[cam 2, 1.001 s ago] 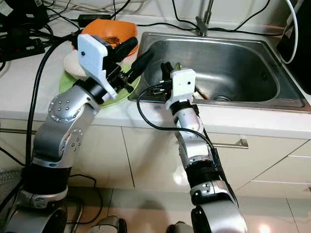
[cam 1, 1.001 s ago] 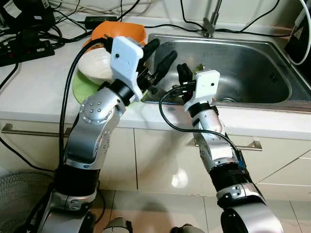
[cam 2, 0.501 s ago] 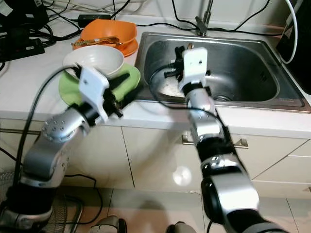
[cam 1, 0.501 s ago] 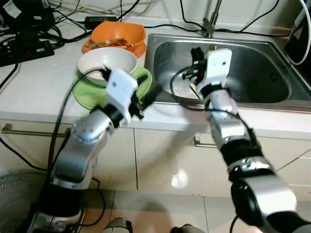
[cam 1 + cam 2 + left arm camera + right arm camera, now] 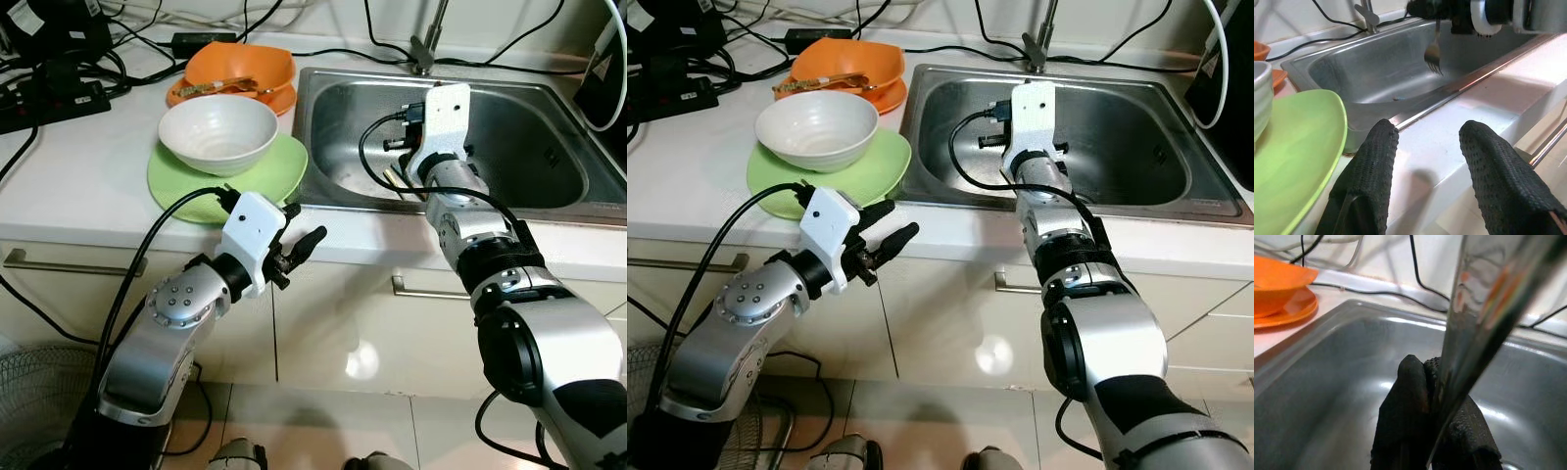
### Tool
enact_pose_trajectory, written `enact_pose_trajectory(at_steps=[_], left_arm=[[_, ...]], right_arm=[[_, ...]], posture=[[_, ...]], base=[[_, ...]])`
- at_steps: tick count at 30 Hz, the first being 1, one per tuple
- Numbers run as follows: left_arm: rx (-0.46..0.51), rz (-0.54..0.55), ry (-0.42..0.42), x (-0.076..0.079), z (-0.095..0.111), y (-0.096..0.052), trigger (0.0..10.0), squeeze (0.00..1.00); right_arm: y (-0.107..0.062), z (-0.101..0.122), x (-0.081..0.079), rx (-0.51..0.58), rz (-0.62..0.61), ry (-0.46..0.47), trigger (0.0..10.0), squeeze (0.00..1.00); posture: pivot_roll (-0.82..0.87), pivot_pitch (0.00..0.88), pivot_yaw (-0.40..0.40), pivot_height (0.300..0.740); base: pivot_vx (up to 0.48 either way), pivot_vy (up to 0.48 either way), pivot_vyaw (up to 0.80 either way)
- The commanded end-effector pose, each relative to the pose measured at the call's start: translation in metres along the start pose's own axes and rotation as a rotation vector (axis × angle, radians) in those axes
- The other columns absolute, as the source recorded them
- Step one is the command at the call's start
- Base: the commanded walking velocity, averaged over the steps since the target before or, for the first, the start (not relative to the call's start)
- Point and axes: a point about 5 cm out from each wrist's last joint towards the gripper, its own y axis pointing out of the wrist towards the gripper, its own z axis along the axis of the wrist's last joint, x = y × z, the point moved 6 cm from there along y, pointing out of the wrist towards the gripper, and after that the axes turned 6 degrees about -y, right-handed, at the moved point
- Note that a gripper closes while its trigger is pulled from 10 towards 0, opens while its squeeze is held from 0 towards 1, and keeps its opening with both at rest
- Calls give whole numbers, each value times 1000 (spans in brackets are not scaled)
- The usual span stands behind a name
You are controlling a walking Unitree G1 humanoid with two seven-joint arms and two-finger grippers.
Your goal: Kitchen organization
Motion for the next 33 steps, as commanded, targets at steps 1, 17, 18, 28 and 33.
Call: enact_pose_trajectory(at_steps=[1, 17, 18, 28, 33], left_arm=[[-8, -12, -4, 7, 0, -1, 10000, 0], [-42, -5, -23, 12, -5, -10, 10000, 0], [-43, -5, -24, 12, -5, -10, 10000, 0], [-53, -3, -32, 13, -6, -12, 10000, 0], [-56, -1, -35, 13, -6, -13, 10000, 0]], right_arm=[[2, 1, -3, -28, 18, 11, 10000, 0], [-3, -27, -18, -138, 58, 2, 10000, 157], [-3, -28, -18, -140, 58, 0, 10000, 157], [-4, -30, -21, -148, 67, -2, 10000, 1000], [-4, -30, -22, -149, 68, -7, 10000, 1000]], posture=[[140, 80, -53, 718], [181, 83, -51, 718], [181, 83, -51, 718], [189, 79, -50, 718], [192, 81, -53, 718]], base=[[0, 0, 0], [0, 0, 0], [0, 0, 0], [0, 0, 0], [0, 0, 0]])
